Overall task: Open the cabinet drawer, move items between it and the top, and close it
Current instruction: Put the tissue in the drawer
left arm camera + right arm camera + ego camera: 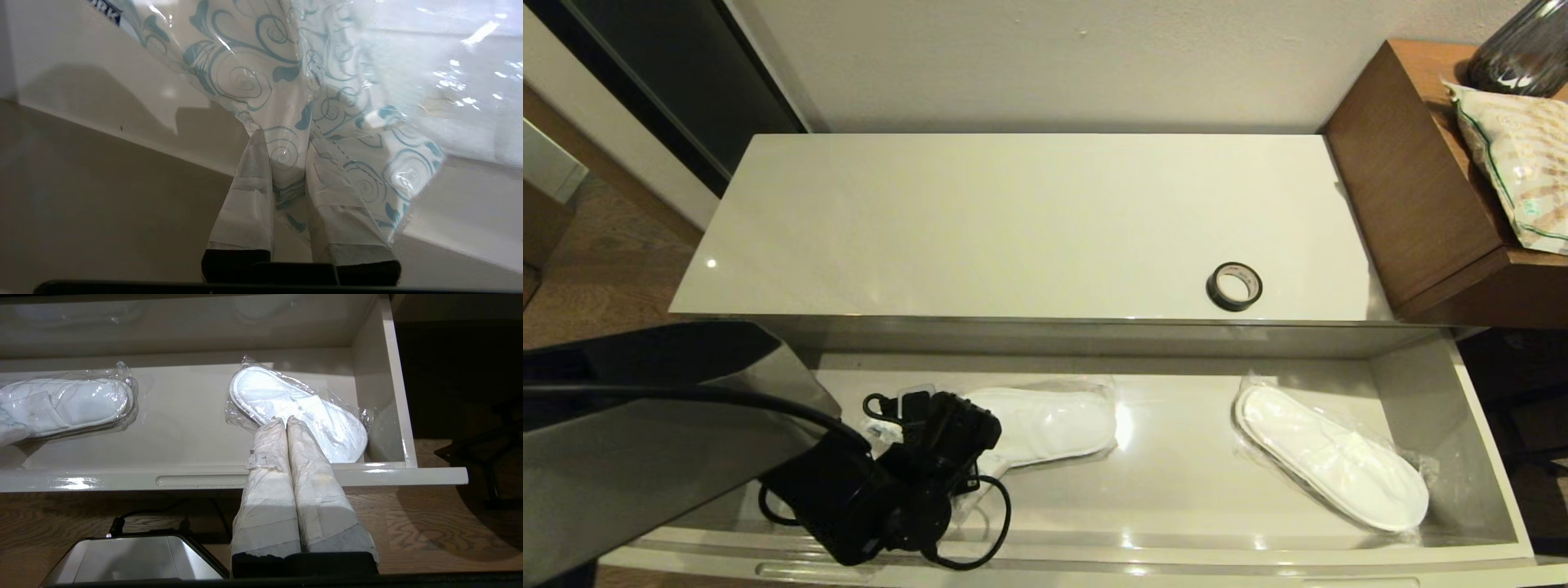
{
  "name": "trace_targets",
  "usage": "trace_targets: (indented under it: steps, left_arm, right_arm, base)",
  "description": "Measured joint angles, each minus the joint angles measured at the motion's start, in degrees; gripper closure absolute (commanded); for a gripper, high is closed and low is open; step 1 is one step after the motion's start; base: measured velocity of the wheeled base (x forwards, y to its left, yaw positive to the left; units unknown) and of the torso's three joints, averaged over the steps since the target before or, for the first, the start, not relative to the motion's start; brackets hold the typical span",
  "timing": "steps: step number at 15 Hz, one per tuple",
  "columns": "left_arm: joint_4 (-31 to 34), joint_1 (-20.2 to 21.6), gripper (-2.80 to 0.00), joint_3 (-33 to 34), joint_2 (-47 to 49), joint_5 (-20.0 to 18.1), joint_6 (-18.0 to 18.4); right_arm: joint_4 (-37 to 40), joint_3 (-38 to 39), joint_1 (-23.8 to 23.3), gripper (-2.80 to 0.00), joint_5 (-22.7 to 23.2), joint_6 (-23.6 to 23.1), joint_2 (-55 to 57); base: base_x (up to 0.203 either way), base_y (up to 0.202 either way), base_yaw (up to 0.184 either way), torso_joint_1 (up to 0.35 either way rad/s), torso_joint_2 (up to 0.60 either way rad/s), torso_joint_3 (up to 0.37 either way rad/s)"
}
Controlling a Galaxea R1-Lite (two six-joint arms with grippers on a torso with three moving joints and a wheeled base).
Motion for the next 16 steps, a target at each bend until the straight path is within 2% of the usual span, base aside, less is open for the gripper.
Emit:
trace_targets:
  steps: [4, 7, 9, 12, 16]
  left_arm:
    - [0.4, 0.6, 0.0, -1.5, 1.0, 0.1, 1.8]
    - [1.3, 0.6, 0.0, -0.9, -2.5, 0.2, 2.3]
    - [4.0, 0.6, 0.0, 0.0, -7.2, 0.2, 3.5]
    - [11.7, 0.4, 0.0, 1.1, -15.5, 0.2, 4.8]
    - [13.1, 0.4, 0.0, 2.5, -18.5, 0.3, 4.6]
  right_arm:
    - [0.0, 0.0, 0.0, 0.0, -0.1, 0.0, 0.0]
    - [0.0, 0.0, 0.0, 0.0, -0.1, 0.0, 0.0]
    - [0.0, 0.0, 0.0, 0.0, -0.1, 0.0, 0.0]
    - [0.0, 0.0, 0.0, 0.0, 0.0, 0.0, 0.0]
    - [0.0, 0.0, 0.0, 0.0, -0.1, 0.0, 0.0]
  base:
    - [0.0, 0.0, 0.0, 0.0, 0.0, 0.0]
    - [0.0, 0.0, 0.0, 0.0, 0.0, 0.0]
    - [0.0, 0.0, 0.0, 0.0, 0.0, 0.0]
    - [0.0, 0.0, 0.0, 0.0, 0.0, 0.0]
    - [0.0, 0.0, 0.0, 0.0, 0.0, 0.0]
